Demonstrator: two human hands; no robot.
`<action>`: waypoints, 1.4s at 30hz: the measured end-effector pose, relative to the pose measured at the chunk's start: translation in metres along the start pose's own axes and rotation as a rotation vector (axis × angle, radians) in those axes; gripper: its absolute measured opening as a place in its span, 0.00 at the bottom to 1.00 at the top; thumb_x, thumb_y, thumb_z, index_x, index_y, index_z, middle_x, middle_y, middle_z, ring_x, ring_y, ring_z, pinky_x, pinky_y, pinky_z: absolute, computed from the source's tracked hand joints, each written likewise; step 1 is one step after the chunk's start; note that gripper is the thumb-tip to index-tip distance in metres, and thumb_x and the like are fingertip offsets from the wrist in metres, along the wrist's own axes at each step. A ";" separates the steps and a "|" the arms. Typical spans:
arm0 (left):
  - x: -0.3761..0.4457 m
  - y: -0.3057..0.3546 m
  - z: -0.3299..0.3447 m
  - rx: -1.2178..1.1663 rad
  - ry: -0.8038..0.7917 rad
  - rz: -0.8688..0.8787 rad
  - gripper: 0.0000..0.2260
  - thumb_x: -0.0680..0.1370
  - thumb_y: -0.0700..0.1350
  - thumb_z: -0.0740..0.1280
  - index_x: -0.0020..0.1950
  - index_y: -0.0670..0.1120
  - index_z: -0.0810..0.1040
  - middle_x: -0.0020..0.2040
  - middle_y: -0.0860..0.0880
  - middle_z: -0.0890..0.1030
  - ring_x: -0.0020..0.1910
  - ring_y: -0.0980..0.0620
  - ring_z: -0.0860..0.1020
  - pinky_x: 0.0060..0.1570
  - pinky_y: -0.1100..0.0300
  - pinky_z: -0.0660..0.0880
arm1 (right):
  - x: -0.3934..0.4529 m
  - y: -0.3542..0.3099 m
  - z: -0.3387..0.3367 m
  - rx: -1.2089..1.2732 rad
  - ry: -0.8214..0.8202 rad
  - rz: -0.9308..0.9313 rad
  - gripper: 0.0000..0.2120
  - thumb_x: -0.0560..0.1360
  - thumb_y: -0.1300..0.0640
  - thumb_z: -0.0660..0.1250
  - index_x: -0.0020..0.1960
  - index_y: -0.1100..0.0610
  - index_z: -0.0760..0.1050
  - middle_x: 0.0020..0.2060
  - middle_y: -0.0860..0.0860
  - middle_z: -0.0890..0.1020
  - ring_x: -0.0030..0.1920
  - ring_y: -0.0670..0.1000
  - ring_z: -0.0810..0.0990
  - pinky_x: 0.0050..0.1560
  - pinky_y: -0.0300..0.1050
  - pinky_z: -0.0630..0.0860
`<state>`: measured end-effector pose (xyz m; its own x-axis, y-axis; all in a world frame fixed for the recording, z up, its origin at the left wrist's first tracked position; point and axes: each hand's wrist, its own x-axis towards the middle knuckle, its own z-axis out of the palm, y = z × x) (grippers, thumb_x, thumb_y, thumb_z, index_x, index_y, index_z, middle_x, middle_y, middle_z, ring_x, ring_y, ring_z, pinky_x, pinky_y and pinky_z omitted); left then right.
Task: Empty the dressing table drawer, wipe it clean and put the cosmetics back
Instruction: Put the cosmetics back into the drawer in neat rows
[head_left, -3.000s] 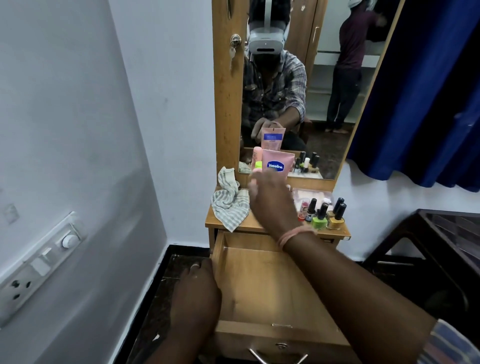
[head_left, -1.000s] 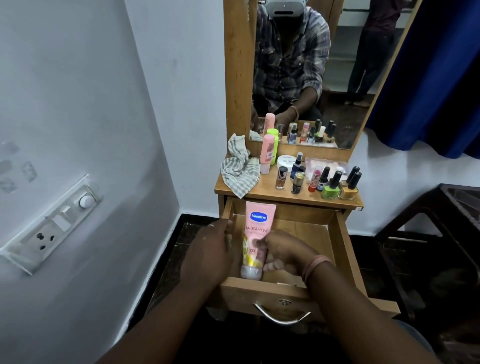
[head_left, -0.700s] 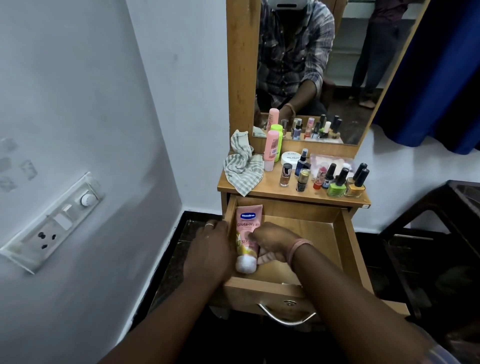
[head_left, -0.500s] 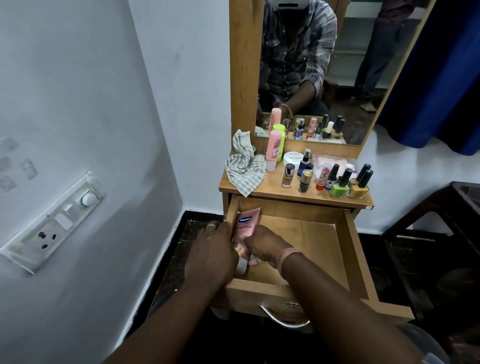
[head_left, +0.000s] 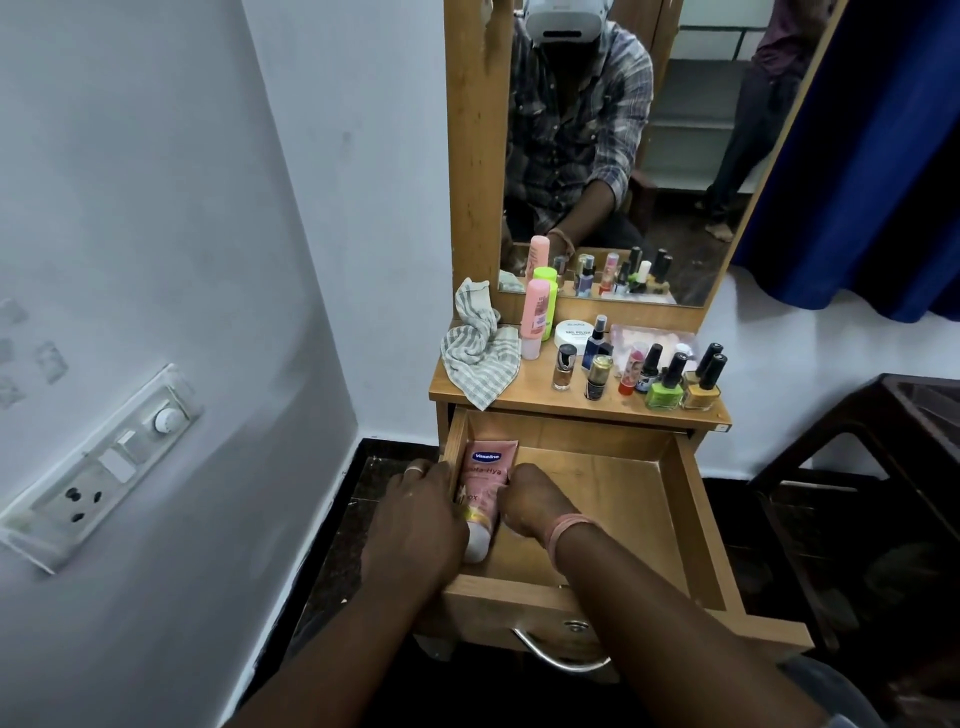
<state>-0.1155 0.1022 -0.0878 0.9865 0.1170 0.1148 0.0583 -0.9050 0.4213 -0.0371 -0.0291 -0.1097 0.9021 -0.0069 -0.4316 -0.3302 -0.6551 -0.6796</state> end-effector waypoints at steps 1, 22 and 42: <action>-0.001 0.000 0.000 -0.002 0.001 -0.005 0.18 0.80 0.46 0.62 0.70 0.50 0.74 0.64 0.45 0.77 0.63 0.46 0.75 0.59 0.53 0.74 | 0.000 0.001 -0.001 -0.039 0.005 -0.024 0.05 0.78 0.59 0.68 0.52 0.56 0.82 0.46 0.54 0.84 0.45 0.53 0.82 0.47 0.45 0.79; 0.001 -0.002 0.004 -0.012 0.017 -0.025 0.18 0.81 0.46 0.59 0.71 0.52 0.74 0.64 0.47 0.78 0.63 0.48 0.74 0.59 0.54 0.75 | 0.004 -0.063 -0.106 -0.473 0.648 -0.423 0.15 0.77 0.68 0.65 0.62 0.60 0.76 0.58 0.59 0.77 0.54 0.59 0.81 0.48 0.49 0.77; 0.005 -0.005 0.011 0.015 0.038 -0.015 0.18 0.80 0.45 0.59 0.69 0.51 0.75 0.63 0.47 0.78 0.61 0.47 0.75 0.59 0.50 0.76 | -0.029 0.055 -0.102 -0.160 0.432 -0.264 0.04 0.74 0.60 0.74 0.44 0.52 0.79 0.37 0.45 0.82 0.38 0.40 0.79 0.34 0.34 0.68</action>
<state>-0.1088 0.1033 -0.0993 0.9790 0.1460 0.1424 0.0759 -0.9088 0.4102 -0.0533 -0.1420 -0.0740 0.9922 -0.1146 0.0481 -0.0605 -0.7834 -0.6186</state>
